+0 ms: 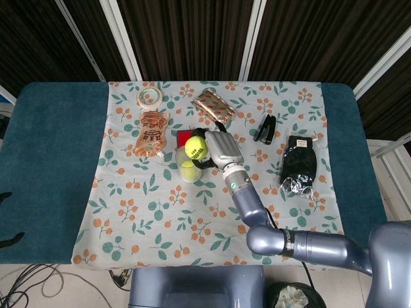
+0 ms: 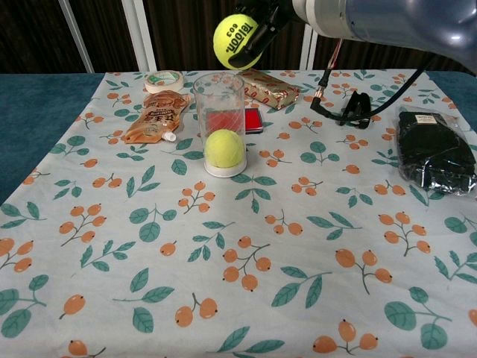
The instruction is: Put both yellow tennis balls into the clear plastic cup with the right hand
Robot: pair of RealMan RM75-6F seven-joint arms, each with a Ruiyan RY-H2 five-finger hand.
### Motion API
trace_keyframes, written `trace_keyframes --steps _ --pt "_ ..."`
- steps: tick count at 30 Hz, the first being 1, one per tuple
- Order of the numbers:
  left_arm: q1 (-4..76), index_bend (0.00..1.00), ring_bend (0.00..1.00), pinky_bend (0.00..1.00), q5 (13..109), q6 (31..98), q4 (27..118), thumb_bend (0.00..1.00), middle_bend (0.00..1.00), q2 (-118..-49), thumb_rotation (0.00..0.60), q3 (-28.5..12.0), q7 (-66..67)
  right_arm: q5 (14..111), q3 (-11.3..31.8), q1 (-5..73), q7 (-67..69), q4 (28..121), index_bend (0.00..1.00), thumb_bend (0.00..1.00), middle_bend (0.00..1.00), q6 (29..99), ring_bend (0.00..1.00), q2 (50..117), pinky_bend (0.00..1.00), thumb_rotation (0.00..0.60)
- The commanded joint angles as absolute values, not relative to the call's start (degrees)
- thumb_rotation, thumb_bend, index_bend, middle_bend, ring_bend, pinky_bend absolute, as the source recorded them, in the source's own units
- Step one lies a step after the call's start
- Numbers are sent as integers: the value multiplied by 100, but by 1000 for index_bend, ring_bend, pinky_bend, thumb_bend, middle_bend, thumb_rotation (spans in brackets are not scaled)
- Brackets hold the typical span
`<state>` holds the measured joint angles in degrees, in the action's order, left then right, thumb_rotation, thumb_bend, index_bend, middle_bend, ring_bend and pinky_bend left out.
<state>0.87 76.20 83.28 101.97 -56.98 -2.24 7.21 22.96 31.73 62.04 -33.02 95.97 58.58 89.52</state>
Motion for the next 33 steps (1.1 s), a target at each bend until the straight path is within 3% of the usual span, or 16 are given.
trace_keyframes --steps 1,8,17,29,33 --pt "87 205 0 60 7612 8324 10198 39 0 -5696 600 -225 716 2263 3158 6273 -3208 9645 511 614 345 5839 438 8997 0 600" --pt "97 205 0 60 7594 8296 10202 39 0 -5691 600 -221 726 2122 3089 6445 -3133 9552 354 519 262 5746 302 9030 0 600" --pt "83 214 0 60 7546 8305 10238 39 0 -5637 600 -237 676 1719 2943 6636 -3232 9576 184 257 112 5641 174 8895 0 600" --pt "68 214 0 61 7585 8324 10245 41 0 -5605 600 -219 640 1883 2847 6459 -3065 9985 169 239 101 5834 157 8341 0 600" --pt "63 208 0 61 7543 8313 10267 41 0 -5578 600 -230 605 2658 2438 6025 -3057 10315 162 239 101 6099 165 7879 0 600"
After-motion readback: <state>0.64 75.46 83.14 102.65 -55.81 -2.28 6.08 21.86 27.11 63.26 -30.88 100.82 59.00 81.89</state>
